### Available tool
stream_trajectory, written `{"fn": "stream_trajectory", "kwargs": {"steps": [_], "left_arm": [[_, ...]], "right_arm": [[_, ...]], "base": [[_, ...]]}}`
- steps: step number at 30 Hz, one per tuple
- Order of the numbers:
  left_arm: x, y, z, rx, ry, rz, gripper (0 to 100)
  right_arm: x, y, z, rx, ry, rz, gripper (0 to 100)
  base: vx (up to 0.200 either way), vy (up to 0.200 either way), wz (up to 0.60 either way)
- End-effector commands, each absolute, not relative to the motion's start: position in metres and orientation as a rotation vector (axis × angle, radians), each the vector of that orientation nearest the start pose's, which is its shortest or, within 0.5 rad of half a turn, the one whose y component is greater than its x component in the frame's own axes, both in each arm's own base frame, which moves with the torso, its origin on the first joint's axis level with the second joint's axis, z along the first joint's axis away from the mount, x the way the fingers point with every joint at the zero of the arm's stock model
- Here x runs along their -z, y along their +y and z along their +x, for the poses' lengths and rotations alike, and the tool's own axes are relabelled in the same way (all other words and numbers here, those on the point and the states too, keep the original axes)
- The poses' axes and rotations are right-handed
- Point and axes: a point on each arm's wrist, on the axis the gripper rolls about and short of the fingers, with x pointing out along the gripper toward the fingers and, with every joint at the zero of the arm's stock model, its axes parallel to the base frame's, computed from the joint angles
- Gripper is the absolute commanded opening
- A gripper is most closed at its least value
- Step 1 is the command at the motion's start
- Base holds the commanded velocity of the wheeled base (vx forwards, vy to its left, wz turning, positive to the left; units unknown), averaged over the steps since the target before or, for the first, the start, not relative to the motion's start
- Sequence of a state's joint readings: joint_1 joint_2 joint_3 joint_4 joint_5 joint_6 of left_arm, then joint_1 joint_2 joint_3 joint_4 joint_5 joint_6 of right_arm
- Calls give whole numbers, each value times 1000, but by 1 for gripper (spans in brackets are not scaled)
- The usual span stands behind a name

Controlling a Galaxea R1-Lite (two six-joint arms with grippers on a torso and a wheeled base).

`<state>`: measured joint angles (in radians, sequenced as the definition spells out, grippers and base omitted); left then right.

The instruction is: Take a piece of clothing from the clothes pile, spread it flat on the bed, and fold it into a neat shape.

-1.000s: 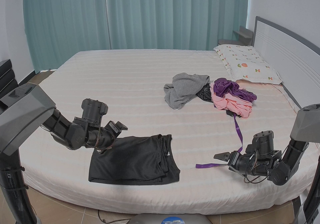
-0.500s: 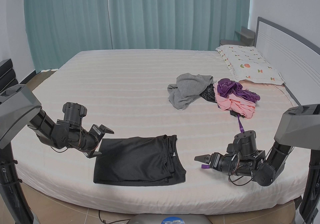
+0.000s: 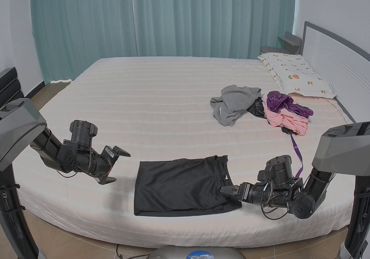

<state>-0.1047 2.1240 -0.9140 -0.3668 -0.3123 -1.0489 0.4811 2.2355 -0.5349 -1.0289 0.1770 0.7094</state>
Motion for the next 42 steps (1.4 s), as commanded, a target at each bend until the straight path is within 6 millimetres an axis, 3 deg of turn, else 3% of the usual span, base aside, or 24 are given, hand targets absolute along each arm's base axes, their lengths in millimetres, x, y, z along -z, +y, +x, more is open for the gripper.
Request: {"fn": "stream_trajectory", "kwargs": {"steps": [1, 14, 24, 25, 35, 42], "left_arm": [[-40, -45, 354, -91, 984, -1055, 100], [-39, -45, 353, -101, 984, -1045, 100], [-39, -45, 354, -98, 983, -1046, 100], [-39, -45, 354, -98, 983, -1046, 100], [-39, -45, 353, -99, 984, -1046, 100], [-38, -45, 353, -102, 986, -1045, 100]], "right_arm": [[10, 148, 279, -361, 862, 545, 100], [20, 136, 283, -314, 852, 473, 100], [25, 139, 282, -332, 869, 467, 100], [25, 139, 282, -332, 869, 467, 0], [25, 142, 276, -347, 884, 451, 0], [17, 130, 271, -316, 876, 451, 0]], "base": [[0, 0, 0], [0, 0, 0], [0, 0, 0], [0, 0, 0], [0, 0, 0], [0, 0, 0]]}}
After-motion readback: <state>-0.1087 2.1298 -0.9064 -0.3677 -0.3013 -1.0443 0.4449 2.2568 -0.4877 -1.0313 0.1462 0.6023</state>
